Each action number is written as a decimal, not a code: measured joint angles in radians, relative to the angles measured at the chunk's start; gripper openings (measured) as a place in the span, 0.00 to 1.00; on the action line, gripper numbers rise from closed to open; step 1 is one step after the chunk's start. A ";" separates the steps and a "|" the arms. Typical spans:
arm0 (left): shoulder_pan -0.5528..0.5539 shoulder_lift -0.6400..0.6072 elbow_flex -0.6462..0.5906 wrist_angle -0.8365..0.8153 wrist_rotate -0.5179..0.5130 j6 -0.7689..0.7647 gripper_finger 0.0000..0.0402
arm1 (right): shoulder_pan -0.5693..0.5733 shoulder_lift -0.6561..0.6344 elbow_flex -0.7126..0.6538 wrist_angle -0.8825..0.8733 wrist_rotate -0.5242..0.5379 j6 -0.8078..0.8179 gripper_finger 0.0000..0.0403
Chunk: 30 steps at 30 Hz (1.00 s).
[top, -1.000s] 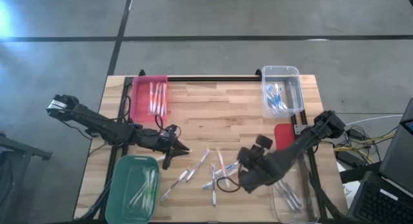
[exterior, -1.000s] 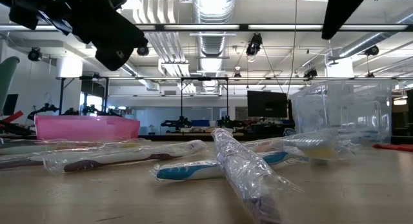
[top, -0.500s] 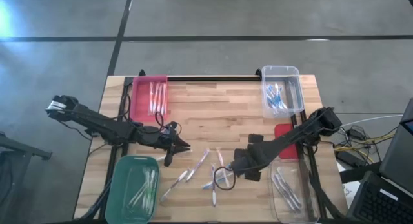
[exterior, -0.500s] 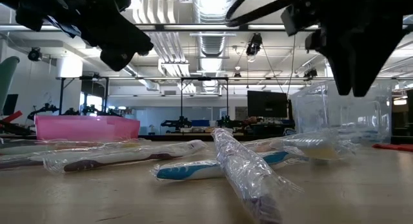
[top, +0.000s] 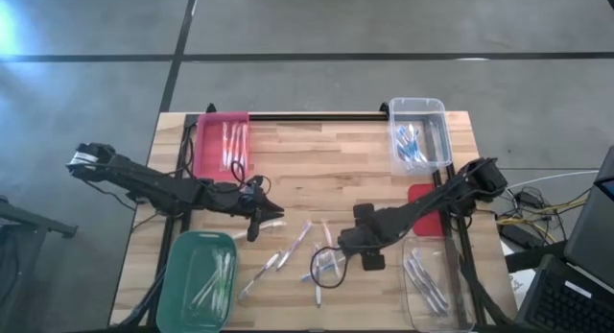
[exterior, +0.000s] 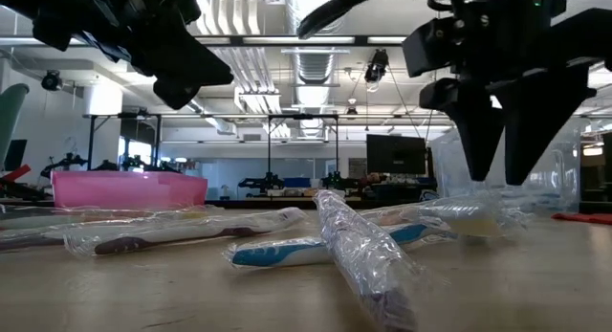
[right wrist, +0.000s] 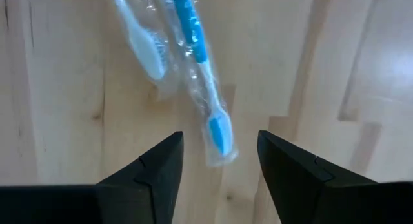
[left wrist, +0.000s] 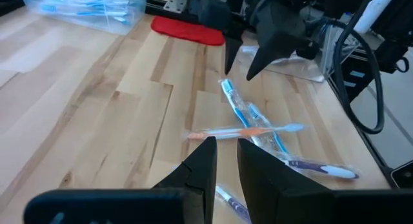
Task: Pick & Place Toothbrushes
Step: Put the blue toothbrush into the top transparent bin
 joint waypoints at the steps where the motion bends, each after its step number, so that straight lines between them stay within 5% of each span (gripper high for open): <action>1: 0.000 0.001 0.000 0.000 0.000 -0.001 0.17 | 0.000 0.000 -0.010 0.016 0.000 -0.009 0.48; 20: 0.000 0.024 0.000 -0.005 0.000 -0.033 0.17 | -0.027 0.002 -0.202 0.261 0.000 -0.017 0.38; 30: 0.000 0.024 0.000 -0.006 0.000 -0.034 0.17 | -0.034 0.004 -0.190 0.247 -0.005 -0.030 0.18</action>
